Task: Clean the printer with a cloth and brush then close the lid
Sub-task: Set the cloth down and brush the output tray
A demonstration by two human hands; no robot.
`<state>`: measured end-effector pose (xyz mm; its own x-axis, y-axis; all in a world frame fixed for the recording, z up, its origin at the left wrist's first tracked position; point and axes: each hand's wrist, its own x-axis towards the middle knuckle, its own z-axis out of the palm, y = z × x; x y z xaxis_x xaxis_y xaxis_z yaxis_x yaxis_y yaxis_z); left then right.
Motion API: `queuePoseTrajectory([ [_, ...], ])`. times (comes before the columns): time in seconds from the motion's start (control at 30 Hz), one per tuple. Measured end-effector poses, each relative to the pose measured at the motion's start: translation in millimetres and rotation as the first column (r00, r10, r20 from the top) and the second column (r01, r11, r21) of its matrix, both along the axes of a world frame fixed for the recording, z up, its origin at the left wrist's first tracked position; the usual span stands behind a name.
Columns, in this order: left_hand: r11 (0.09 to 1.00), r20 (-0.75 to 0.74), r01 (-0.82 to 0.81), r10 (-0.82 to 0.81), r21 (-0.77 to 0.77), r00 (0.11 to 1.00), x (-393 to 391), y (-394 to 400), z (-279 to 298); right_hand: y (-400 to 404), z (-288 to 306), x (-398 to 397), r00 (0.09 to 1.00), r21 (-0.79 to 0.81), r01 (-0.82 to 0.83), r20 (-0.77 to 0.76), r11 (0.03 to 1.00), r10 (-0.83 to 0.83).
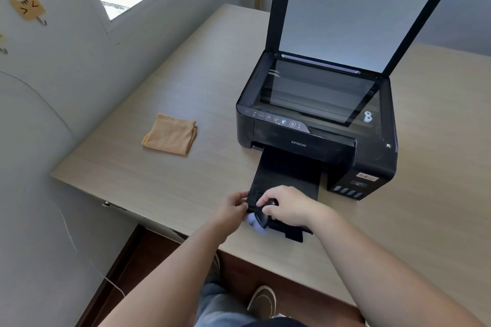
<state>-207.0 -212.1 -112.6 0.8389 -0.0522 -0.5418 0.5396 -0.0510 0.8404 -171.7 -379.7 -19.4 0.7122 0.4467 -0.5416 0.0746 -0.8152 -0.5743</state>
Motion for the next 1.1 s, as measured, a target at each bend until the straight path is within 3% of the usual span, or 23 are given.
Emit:
queuePoseTrajectory([
  [0.2, 1.0, -0.013, -0.003, 0.003, 0.004, 1.0, 0.4, 0.3, 2.9, -46.4, 15.9, 3.3, 0.997, -0.322, -0.052, -0.075, 0.945, 0.029],
  [0.33, 1.0, -0.017, -0.005, 0.005, 0.014, 1.0, 2.8, -0.5, 3.0, -8.8, 10.9, -0.8, 0.999, -0.094, -0.015, 0.03, 0.995, 0.018],
  [0.4, 1.0, -0.024, 0.001, 0.0, 0.021, 1.0, 4.5, 0.3, -0.3, -0.3, 5.1, -3.6, 0.999, -0.064, 0.022, 0.035, 0.998, -0.02],
  [0.6, 0.998, -0.005, 0.025, -0.025, 0.049, 1.0, 3.1, 2.9, -6.1, -61.0, 5.9, -8.9, 1.0, -0.388, -0.017, -0.023, 0.921, 0.009],
  [0.83, 0.998, -0.018, 0.014, -0.013, 0.055, 1.0, 5.1, 1.3, -10.2, 4.4, -1.6, -12.4, 0.995, -0.04, 0.049, 0.089, 0.998, -0.045],
  [0.93, 0.995, -0.016, 0.032, -0.031, 0.092, 0.999, 6.7, 4.0, -12.1, 12.6, -1.7, -11.0, 0.995, 0.022, 0.037, 0.094, 0.999, -0.039],
  [1.0, 0.998, -0.021, 0.024, -0.023, 0.055, 1.0, 5.5, 3.3, -9.7, -9.5, 0.7, -8.1, 0.998, -0.055, 0.038, 0.049, 0.998, -0.035],
  [1.1, 0.999, -0.008, 0.024, -0.024, 0.032, 1.0, 4.0, 4.1, -10.2, -55.4, 8.9, -5.8, 0.999, -0.333, -0.035, -0.007, 0.942, 0.035],
])
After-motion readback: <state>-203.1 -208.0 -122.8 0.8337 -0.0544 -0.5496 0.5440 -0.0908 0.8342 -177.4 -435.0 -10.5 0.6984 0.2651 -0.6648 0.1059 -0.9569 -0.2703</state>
